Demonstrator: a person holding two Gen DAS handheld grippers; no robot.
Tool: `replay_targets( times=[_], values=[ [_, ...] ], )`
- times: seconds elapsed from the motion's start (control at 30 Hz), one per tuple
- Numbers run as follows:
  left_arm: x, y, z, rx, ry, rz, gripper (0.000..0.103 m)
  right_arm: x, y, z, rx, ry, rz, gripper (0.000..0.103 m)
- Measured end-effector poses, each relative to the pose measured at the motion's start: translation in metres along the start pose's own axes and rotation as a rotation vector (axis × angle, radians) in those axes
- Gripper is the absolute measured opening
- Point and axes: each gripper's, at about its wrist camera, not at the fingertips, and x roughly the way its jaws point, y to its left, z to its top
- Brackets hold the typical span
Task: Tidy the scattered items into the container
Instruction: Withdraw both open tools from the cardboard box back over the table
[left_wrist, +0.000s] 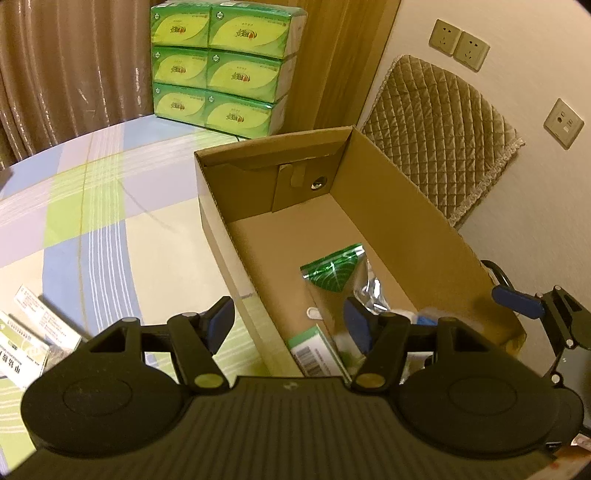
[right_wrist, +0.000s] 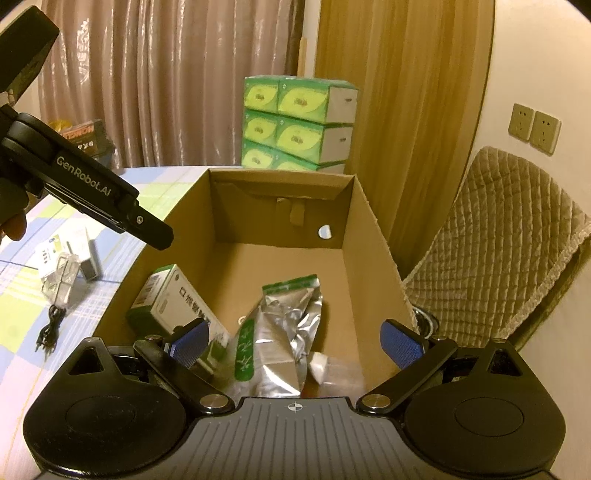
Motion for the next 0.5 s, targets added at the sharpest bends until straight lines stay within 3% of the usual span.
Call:
replay_targets(
  times=[0.27,0.5],
  values=[
    [-0.019,-0.001,-0.011,0.000,-0.011,0.007,0.060,-0.015,0.009,0.001,0.003,-0.009,-0.008,0.097],
    [-0.041,0.001,-0.024,-0.007,-0.030,0.010,0.067,-0.030,0.017,0.001,0.016,0.002,-0.017,0.097]
  ],
)
